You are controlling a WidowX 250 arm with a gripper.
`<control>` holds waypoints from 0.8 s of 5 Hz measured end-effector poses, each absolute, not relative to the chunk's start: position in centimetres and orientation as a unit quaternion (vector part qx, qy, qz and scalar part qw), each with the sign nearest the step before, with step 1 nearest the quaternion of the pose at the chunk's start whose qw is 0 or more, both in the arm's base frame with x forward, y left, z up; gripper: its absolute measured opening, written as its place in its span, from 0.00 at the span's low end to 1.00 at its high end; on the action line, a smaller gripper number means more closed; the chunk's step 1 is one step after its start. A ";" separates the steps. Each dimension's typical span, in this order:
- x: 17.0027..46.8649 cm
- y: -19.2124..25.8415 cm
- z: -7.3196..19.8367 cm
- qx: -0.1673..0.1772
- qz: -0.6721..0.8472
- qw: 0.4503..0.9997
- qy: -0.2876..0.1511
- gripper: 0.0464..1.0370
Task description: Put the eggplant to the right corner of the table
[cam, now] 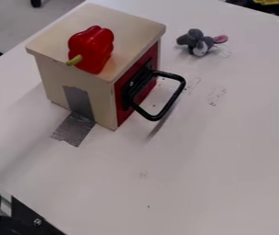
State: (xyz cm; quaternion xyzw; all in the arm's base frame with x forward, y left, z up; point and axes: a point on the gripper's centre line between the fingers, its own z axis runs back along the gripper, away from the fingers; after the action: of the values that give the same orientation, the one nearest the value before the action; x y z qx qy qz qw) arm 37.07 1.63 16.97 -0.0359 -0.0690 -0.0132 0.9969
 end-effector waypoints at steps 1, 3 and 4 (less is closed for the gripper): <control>39.0 -2.2 14.6 -0.031 -0.025 0.997 -0.061 0.66; 41.5 -6.3 7.5 -0.020 -0.004 0.999 -0.051 0.66; 41.9 -6.9 4.0 -0.025 0.003 0.999 -0.039 0.66</control>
State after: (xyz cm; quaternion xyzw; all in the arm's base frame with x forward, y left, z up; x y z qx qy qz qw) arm 41.88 -6.87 3.96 -0.0247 -0.0390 0.0032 0.9989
